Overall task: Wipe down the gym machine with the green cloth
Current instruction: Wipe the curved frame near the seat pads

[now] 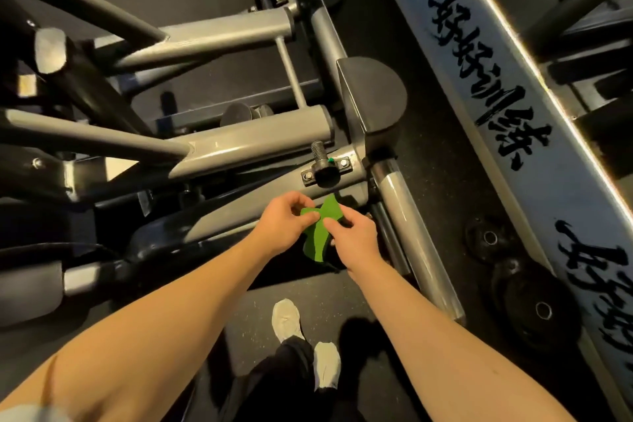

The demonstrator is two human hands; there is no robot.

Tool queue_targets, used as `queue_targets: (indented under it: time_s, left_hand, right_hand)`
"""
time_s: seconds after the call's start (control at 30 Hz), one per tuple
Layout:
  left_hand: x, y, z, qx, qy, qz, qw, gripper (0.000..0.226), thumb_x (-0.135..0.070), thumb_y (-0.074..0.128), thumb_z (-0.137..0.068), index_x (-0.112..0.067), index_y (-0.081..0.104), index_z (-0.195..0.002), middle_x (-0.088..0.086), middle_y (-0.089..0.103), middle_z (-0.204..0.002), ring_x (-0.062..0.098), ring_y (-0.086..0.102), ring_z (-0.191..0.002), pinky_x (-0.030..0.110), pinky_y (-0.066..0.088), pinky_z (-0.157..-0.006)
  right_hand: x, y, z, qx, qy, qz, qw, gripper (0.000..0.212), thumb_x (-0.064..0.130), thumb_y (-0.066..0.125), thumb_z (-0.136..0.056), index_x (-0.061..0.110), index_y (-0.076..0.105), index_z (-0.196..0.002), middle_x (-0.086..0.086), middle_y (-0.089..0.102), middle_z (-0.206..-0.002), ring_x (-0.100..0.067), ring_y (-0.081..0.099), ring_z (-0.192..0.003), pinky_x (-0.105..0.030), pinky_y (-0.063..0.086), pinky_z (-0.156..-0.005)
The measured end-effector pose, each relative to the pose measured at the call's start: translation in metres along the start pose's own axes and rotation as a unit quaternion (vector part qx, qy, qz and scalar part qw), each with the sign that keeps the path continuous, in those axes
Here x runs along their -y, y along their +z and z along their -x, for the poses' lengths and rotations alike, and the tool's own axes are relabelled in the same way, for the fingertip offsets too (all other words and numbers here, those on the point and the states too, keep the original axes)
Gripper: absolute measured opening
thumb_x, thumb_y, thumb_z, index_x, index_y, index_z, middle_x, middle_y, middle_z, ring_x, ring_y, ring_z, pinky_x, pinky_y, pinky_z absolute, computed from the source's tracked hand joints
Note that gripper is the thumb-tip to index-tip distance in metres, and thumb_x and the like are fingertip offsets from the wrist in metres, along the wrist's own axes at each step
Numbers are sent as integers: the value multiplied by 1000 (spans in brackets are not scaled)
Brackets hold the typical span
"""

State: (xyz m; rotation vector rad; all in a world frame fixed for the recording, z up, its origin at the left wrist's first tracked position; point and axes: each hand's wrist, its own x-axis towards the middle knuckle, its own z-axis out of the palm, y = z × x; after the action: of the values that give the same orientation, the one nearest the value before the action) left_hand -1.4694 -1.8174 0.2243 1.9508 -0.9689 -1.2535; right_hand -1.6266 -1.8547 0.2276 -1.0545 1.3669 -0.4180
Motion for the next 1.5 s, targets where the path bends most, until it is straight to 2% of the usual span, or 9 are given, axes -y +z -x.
queue_targets:
  time_s: [0.17, 0.43, 0.53, 0.73, 0.83, 0.97, 1.07, 1.3, 1.5]
  left_hand:
    - [17, 22, -9, -30, -11, -7, 999, 14, -27, 71, -95, -24, 67, -109, 2, 69, -100, 19, 67, -92, 34, 58, -83]
    - [51, 47, -47, -66, 20, 24, 997, 11, -20, 70, -96, -22, 69, -106, -3, 70, -92, 13, 67, -86, 23, 52, -76]
    - [77, 51, -74, -124, 14, -37, 992, 14, -27, 68, -96, -24, 69, -110, -5, 67, -90, 13, 63, -85, 24, 47, -72]
    - [148, 48, -130, -220, 112, -225, 943, 49, -38, 74, -91, -20, 57, -134, 1, 51, -136, 23, 39, -128, 38, 34, -109]
    - [181, 49, -148, -231, 172, -264, 920, 58, -46, 74, -87, -21, 56, -136, 0, 50, -138, 24, 38, -128, 41, 31, -108]
    - [208, 41, -163, -234, 236, -312, 890, 67, -56, 71, -86, -24, 52, -141, -4, 47, -145, 22, 36, -133, 42, 29, -110]
    - [218, 32, -172, -237, 260, -335, 874, 75, -63, 70, -83, -26, 49, -144, -4, 45, -149, 24, 35, -138, 44, 27, -113]
    - [225, 25, -180, -255, 253, -387, 849, 82, -77, 61, -80, -28, 49, -143, -2, 52, -146, 27, 44, -134, 46, 33, -108]
    - [228, 33, -172, -271, 242, -355, 861, 75, -71, 62, -84, -29, 48, -145, -5, 52, -145, 22, 42, -136, 44, 29, -112]
  right_hand:
    - [-30, 4, -21, -57, -12, -12, 998, 30, 14, 69, -95, 22, 71, -124, 6, 73, -108, -8, 68, -101, -22, 55, -81]
    - [-80, 7, -65, -122, -61, 31, 990, 40, 20, 68, -96, 24, 63, -135, 5, 62, -126, -12, 60, -116, -36, 51, -104]
    - [-88, 4, -92, -213, -84, 25, 973, 40, 16, 65, -98, 17, 61, -138, -3, 57, -130, -16, 57, -118, -27, 45, -100]
    - [-108, 31, -172, -330, -200, -8, 922, 28, 9, 64, -98, 8, 63, -126, -7, 58, -126, -17, 57, -113, -25, 45, -99]
    - [-130, 45, -200, -330, -272, -10, 904, 28, 15, 65, -98, 11, 65, -126, 4, 56, -120, -15, 57, -115, -35, 48, -104]
    - [-151, 43, -215, -297, -350, 71, 886, 40, 20, 57, -102, 15, 57, -142, 10, 47, -129, -9, 47, -123, -10, 36, -97]
    - [-154, 32, -223, -302, -406, 121, 854, 47, 15, 59, -100, 17, 53, -147, 6, 47, -137, -7, 43, -128, -11, 33, -104]
    - [-152, 27, -234, -358, -521, 148, 761, 21, 1, 66, -88, 16, 66, -103, 4, 56, -107, -12, 51, -103, -25, 43, -95]
    - [-174, 31, -241, -288, -506, 193, 790, 35, 12, 54, -103, 5, 62, -136, -6, 49, -141, 26, 26, -109, 9, 17, -93]
